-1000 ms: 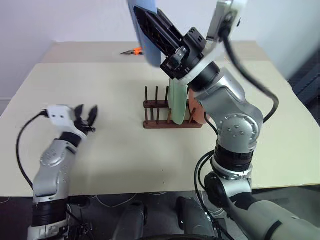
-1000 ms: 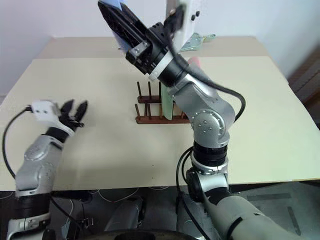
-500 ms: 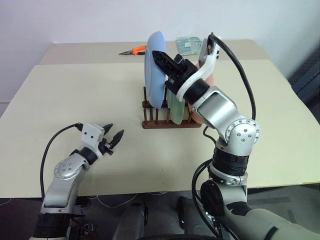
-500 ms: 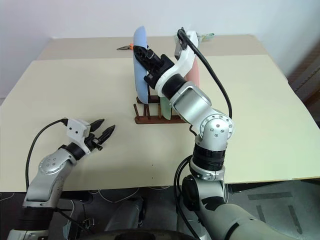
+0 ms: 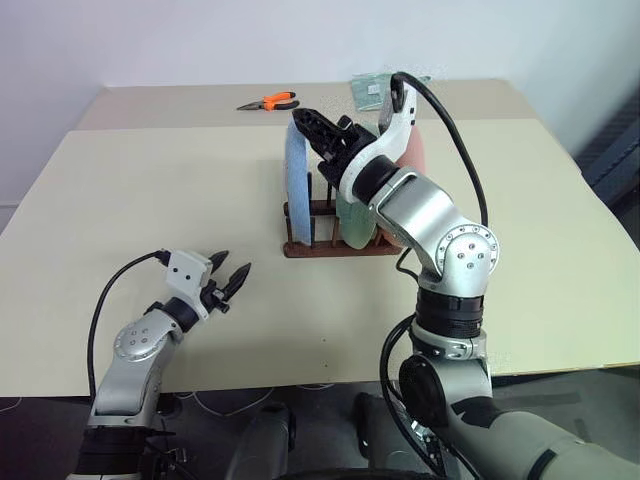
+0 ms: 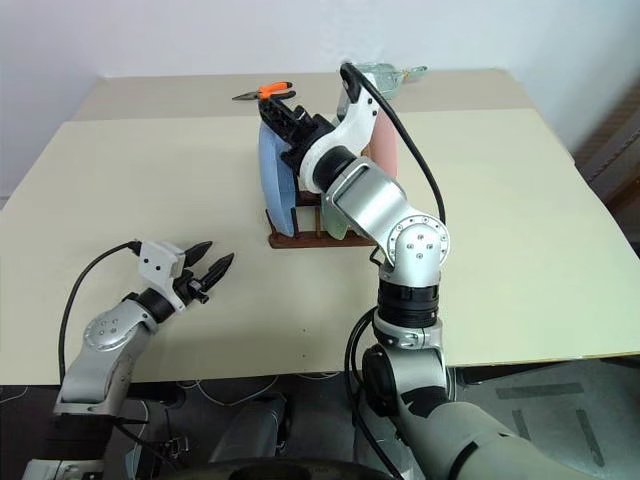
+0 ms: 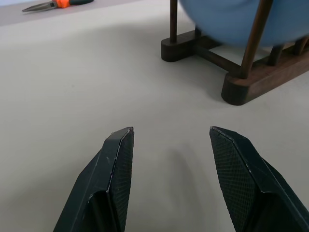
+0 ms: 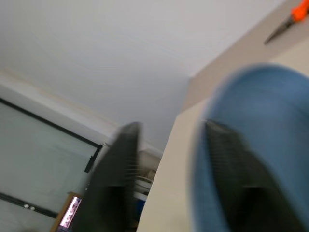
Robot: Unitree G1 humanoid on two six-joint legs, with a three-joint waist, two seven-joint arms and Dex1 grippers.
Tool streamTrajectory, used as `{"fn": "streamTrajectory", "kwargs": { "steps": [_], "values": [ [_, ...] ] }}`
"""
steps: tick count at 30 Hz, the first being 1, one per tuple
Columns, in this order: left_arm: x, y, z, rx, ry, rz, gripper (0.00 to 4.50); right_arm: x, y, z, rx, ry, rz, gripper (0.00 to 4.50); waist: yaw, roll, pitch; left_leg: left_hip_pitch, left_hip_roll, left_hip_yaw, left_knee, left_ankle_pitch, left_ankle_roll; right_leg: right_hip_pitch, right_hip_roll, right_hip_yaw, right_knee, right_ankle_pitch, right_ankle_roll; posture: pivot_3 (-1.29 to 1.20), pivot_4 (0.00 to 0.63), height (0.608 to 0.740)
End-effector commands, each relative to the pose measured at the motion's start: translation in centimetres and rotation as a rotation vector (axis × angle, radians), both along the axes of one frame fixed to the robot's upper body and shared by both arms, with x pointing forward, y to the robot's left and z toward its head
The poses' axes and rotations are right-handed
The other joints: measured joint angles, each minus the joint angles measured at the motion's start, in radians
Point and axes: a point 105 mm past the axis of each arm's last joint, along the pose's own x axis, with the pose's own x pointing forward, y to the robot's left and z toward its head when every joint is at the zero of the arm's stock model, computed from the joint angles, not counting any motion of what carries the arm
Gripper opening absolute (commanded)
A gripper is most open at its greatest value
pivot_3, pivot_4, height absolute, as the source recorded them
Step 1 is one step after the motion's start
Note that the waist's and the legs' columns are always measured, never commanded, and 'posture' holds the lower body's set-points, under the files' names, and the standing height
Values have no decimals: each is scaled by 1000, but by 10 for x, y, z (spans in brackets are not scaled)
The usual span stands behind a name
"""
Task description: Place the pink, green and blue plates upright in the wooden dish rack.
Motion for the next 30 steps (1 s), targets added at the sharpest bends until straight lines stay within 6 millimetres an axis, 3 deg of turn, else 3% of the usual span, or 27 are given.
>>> {"fn": "streamTrajectory", "kwargs": {
  "steps": [1,5,8,11,14,16,18,21,23,30],
  "values": [
    [-2,-2,7,1,-36,-6,2546,-17,-1,42,-51,-267,20,3534,1,0,0,0,0,0,0,0,0,0,0,0,0,0,0,0,150,740],
    [-3,-8,10,3,-41,-18,2546,-36,-23,73,-147,-557,19,3534,5,0,0,0,0,0,1,0,0,1,0,0,-1,0,0,0,150,740],
    [-3,-12,13,11,-45,-33,2546,-52,-63,76,-370,-806,-36,3534,11,-1,0,-1,0,0,2,0,0,3,0,-1,-2,0,0,0,150,740],
    [-2,-13,13,23,-43,-42,2546,-52,-127,42,-663,-813,-117,3534,18,-3,-2,-1,0,-1,2,-2,2,7,-1,-3,-5,-2,3,0,150,740],
    [-2,-13,11,33,-36,-47,2546,-50,-200,-1,-840,-617,-212,3534,29,-3,-2,0,-1,1,3,-3,6,10,-3,-3,-8,-5,2,0,150,740],
    [-1,-13,8,39,-26,-54,2546,-58,-229,-32,-921,-501,-218,3534,29,0,-1,1,-1,4,4,-4,6,10,-4,-1,-8,-5,2,0,150,740],
    [-1,-16,5,44,-19,-62,2546,-64,-241,-49,-954,-448,-196,3534,26,2,-2,1,-1,6,4,-4,7,10,-5,0,-8,-5,2,0,150,740],
    [2,-21,-1,69,4,-84,2546,-65,-259,-97,-1051,-324,-188,3534,24,3,-3,2,0,7,5,-4,7,10,-5,0,-8,-6,4,0,150,740],
    [0,-19,-4,93,24,-104,2546,-62,-263,-114,-1071,-285,-198,3534,24,3,-2,2,0,7,5,-4,6,10,-5,0,-8,-6,4,0,150,740],
    [-10,-9,-4,105,52,-127,2546,-54,-256,-131,-1078,-299,-178,3534,30,5,-2,1,0,7,5,-4,6,10,-5,0,-8,-6,4,0,150,740]
  ]
}}
